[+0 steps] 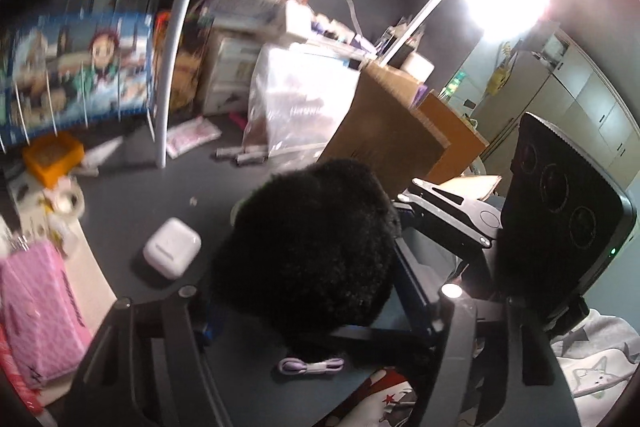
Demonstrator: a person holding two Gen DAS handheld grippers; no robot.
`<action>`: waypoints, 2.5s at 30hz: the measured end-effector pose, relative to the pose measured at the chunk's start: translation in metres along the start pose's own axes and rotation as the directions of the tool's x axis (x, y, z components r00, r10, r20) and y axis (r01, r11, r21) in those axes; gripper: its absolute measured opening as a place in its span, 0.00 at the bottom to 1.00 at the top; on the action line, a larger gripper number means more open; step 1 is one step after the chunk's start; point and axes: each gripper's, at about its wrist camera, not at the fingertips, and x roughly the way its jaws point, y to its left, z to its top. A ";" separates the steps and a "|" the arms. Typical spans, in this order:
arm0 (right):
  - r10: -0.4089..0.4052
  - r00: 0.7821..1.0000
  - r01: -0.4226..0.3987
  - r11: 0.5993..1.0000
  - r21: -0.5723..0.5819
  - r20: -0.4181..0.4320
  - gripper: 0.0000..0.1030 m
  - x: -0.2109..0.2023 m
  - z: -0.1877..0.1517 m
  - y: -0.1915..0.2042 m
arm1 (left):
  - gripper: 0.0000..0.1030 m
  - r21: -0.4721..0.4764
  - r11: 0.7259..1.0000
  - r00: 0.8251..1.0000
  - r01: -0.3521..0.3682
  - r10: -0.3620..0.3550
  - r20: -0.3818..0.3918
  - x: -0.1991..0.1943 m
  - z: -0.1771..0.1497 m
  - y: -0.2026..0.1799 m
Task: Organize objects
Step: 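Carry the black pouch into the box and open the right gripper, then move the right tool back to the white contact lens case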
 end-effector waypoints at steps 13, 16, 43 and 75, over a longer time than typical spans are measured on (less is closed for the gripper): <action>-0.123 0.987 0.119 0.992 0.047 0.101 0.72 -0.072 0.042 -0.047 | 0.61 0.179 0.984 1.000 0.001 -0.002 0.005 0.009 0.087 -0.075; -0.159 0.984 0.150 0.984 0.101 0.084 0.72 -0.082 0.039 -0.076 | 0.61 0.196 0.980 0.999 0.028 -0.022 -0.033 0.032 0.104 -0.089; -0.279 0.945 0.316 0.914 0.256 -0.171 0.82 -0.100 0.006 -0.192 | 0.76 0.227 0.969 0.977 0.094 -0.046 -0.210 0.139 0.150 -0.138; 0.194 0.958 -0.194 0.981 0.018 -0.211 0.69 -0.004 -0.065 -0.036 | 0.82 0.028 0.983 0.981 -0.181 0.178 0.081 0.002 -0.017 0.006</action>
